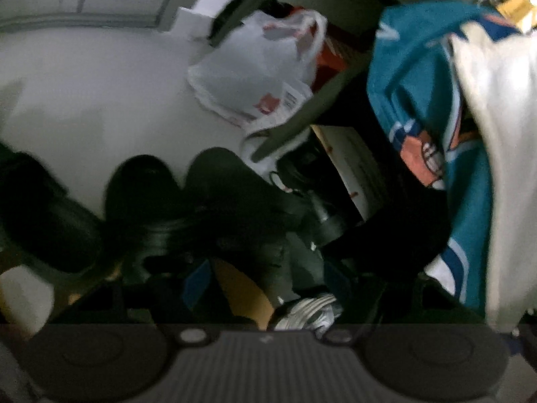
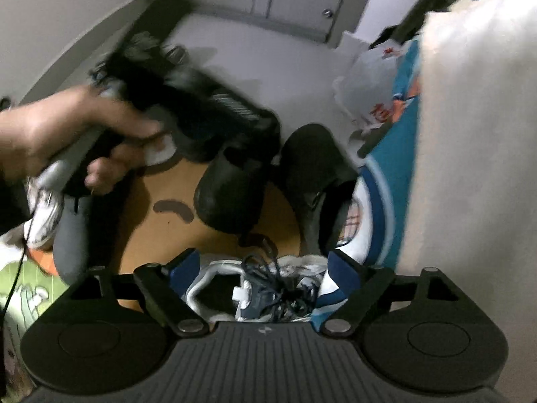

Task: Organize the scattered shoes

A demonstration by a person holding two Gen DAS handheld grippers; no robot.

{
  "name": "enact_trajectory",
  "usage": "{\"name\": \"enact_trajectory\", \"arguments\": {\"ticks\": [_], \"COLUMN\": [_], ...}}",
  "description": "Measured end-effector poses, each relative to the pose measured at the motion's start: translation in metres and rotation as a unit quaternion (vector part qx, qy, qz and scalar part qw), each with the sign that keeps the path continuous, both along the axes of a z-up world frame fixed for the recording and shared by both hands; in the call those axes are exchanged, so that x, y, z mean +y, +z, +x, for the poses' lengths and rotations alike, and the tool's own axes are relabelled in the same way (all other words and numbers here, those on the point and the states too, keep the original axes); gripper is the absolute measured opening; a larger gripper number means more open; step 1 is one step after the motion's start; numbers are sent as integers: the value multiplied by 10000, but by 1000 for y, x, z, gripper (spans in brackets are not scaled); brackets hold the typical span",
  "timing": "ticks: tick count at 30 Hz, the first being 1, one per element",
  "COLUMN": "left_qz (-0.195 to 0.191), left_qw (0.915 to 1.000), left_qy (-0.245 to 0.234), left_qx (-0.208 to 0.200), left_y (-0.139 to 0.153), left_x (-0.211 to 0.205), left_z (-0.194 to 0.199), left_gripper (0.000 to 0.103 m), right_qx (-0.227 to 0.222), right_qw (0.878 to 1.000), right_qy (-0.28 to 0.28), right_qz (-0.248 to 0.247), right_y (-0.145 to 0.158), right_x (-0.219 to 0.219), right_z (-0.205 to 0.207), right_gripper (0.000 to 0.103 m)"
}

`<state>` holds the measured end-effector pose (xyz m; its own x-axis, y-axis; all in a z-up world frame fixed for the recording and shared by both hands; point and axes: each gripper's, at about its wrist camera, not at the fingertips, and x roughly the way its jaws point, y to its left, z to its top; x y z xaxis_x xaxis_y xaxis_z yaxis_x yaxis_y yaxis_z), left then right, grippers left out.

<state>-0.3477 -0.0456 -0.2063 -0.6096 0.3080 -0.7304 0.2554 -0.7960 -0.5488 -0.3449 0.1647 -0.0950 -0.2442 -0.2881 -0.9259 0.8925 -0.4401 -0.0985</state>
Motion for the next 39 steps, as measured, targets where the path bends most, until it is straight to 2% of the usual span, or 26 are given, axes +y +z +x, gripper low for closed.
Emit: {"name": "enact_trajectory", "arguments": {"ticks": [5, 11, 16, 19, 22, 23, 25, 26, 28, 29, 32, 37, 39], "left_qz": [78, -9, -379, -898, -1272, -1441, -1798, -1893, -1890, -1830, -1645, -1332, -1386], "left_qw": [9996, 9975, 9936, 9865, 9781, 9747, 9670, 9651, 9655, 9665, 9715, 9816, 9825], "left_qy": [-222, -556, -894, -1197, -1467, -1528, -1590, -1570, -1511, -1524, -1437, -1133, -1049], "left_qx": [-165, -431, -579, -661, -745, -763, -853, -895, -961, -955, -917, -774, -667], "left_y": [-23, -43, -51, -58, -67, -66, -66, -66, -64, -63, -55, -46, -40], "left_x": [19, 37, 52, 67, 79, 82, 87, 86, 78, 75, 68, 60, 59], "left_z": [-37, -79, -120, -144, -160, -162, -163, -163, -160, -158, -153, -138, -135], "left_gripper": [77, 77, 77, 80, 85, 84, 67, 50, 45, 36, 32, 31, 30], "right_qx": [-180, -438, -668, -932, -954, -957, -959, -957, -985, -1016, -1091, -1003, -947], "right_qw": [9990, 9974, 9929, 9870, 9862, 9861, 9863, 9864, 9859, 9855, 9852, 9870, 9874], "right_qy": [-395, -569, -985, -1308, -1348, -1348, -1323, -1309, -1320, -1322, -1280, -1189, -1178], "right_qz": [50, 64, -25, -69, -99, -157, -234, -266, -297, -309, -335, -413, -471], "right_y": [-5, -5, -6, -6, -3, 0, 3, 5, 7, 7, 9, 14, 18], "right_x": [4, 5, 13, 20, 21, 22, 21, 21, 22, 21, 22, 19, 19], "right_z": [-13, -9, -9, -15, -14, -13, -13, -12, -12, -12, -11, -8, -7], "right_gripper": [87, 87, 87, 87, 87, 87, 87, 87, 87, 87, 87, 87, 87]}}
